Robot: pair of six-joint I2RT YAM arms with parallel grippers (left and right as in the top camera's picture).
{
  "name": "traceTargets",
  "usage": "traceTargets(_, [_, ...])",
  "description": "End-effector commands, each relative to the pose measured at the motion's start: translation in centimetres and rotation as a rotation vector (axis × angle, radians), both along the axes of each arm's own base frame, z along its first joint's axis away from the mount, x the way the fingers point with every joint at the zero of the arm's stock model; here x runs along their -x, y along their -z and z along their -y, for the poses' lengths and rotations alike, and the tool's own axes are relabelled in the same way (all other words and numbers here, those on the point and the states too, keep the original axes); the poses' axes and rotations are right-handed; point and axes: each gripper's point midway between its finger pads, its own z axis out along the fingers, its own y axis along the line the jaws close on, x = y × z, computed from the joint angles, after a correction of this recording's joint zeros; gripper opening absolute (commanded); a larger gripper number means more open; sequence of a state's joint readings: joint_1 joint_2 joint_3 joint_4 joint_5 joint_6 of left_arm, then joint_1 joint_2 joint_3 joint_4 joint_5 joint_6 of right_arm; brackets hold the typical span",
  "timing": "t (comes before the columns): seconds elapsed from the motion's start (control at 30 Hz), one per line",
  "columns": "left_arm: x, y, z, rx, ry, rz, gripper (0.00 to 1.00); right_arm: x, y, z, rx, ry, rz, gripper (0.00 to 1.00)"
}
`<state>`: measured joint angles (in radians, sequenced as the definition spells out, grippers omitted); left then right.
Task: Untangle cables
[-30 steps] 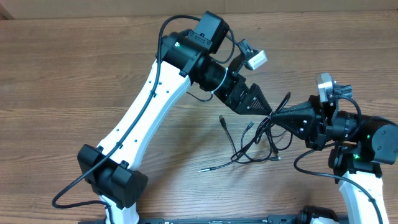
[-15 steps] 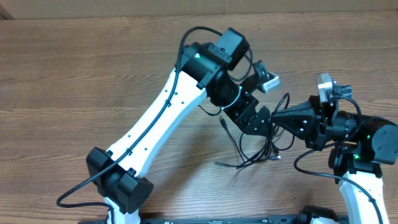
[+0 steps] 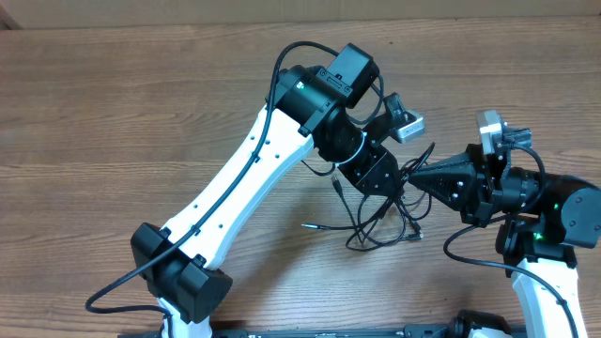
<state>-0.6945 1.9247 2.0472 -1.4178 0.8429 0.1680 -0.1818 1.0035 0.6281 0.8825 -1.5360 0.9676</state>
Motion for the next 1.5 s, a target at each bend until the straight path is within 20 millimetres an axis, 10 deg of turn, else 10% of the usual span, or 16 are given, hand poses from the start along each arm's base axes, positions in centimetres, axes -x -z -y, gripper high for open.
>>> traceTargets(0.0, [0.1,0.2,0.0,-0.008,0.008,0.014,0.1,0.5,-0.3,-0.2,0.02,-0.027,0.023,0.04])
traceTargets(0.67, [-5.7,0.7,-5.3,-0.054,-0.182,-0.002,0.04,0.5,-0.3,-0.2,0.02,-0.028,0.021,0.04])
traceTargets(0.87, [-5.1,-0.9,-4.0,0.056,-0.151,-0.042,0.04,-0.9,0.7,0.1,-0.036,0.006,-0.169,0.61])
traceTargets(1.03, [-5.1,-1.1,-3.0,0.082,-0.122,-0.002,0.04,-4.1,3.5,0.8,-0.129,0.112,-0.485,0.71])
traceTargets(1.47, [-4.0,-0.9,-0.8,0.105,-0.018,0.122,0.04,-5.0,4.3,1.1,-0.138,0.134,-0.52,0.71])
